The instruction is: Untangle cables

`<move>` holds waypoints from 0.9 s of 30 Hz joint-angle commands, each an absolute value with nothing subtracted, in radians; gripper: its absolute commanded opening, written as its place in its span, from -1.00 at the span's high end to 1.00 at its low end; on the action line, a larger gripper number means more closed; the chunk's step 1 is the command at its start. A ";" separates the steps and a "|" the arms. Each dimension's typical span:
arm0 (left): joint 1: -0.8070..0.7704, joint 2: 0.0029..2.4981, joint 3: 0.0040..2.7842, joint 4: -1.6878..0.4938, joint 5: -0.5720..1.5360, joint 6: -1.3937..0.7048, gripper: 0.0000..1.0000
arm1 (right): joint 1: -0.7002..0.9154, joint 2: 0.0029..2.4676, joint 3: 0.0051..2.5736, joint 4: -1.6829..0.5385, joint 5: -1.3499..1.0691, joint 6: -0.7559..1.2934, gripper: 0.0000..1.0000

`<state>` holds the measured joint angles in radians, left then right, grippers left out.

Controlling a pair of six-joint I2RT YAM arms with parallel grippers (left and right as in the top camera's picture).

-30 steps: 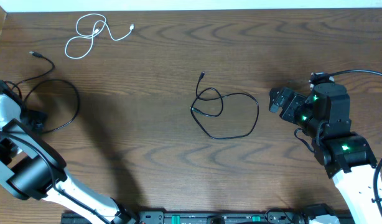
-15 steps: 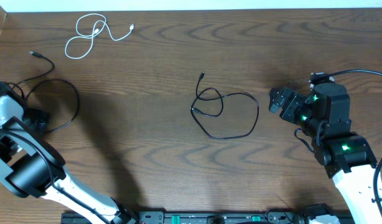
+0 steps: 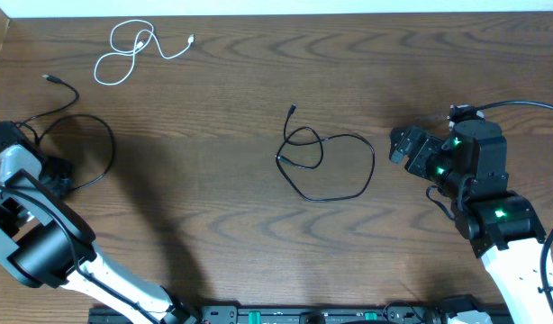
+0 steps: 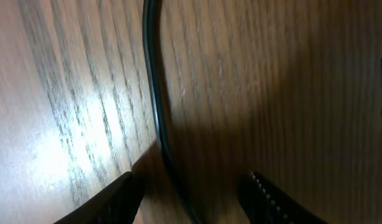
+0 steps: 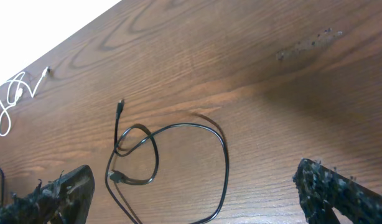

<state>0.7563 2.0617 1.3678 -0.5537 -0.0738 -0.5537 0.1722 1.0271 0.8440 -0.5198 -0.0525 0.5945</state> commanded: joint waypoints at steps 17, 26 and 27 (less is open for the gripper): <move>0.754 2.093 1.361 -0.366 0.016 -0.426 -0.01 | 0.164 1.026 0.848 -0.521 -0.044 0.597 -0.99; 0.740 1.752 1.415 -0.442 0.083 -0.308 -0.48 | 0.164 1.026 0.848 -0.521 -0.044 0.597 -0.99; 0.737 1.718 1.415 -0.438 0.133 -0.309 -0.49 | 0.164 1.026 0.848 -0.521 -0.044 0.597 -0.99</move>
<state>0.7506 1.8713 1.3788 -0.4450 0.0330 -0.3382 0.1722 1.0271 0.8440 -0.5198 -0.0525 0.5945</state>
